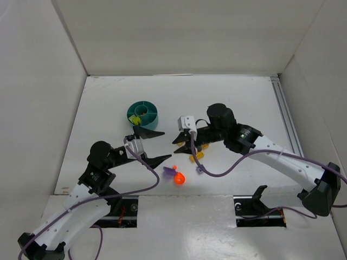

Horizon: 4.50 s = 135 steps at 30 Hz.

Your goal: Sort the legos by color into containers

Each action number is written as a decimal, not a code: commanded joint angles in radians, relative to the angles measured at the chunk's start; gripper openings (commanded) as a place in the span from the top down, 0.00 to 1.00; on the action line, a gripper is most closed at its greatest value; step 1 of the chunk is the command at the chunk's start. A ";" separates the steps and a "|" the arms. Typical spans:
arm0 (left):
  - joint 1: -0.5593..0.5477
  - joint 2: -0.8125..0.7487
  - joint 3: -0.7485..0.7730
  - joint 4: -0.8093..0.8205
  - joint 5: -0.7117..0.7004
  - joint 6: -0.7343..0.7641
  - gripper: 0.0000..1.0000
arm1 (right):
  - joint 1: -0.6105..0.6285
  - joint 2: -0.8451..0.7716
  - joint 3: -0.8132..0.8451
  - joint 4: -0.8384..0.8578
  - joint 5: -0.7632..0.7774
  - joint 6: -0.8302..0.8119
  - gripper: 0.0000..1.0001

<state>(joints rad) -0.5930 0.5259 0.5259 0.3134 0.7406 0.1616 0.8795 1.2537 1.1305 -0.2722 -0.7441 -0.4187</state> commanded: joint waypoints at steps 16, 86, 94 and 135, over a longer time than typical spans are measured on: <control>-0.005 0.040 -0.023 0.027 -0.288 -0.335 0.00 | -0.060 -0.030 -0.090 -0.114 0.406 0.070 0.87; -0.050 0.215 -0.268 0.245 -0.040 -0.812 0.00 | 0.171 -0.375 -0.578 0.131 0.779 0.543 1.00; -0.094 0.327 -0.193 0.340 -0.058 -0.846 0.02 | 0.171 -0.384 -0.512 0.194 0.779 0.491 1.00; -0.182 0.433 -0.122 0.264 -0.276 -0.909 1.00 | 0.180 -0.284 -0.425 0.113 1.014 0.509 1.00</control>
<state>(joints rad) -0.7708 1.0157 0.3897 0.5835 0.4591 -0.7429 1.0573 0.9768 0.6361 -0.0937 0.0868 0.0536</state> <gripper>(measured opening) 0.359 0.290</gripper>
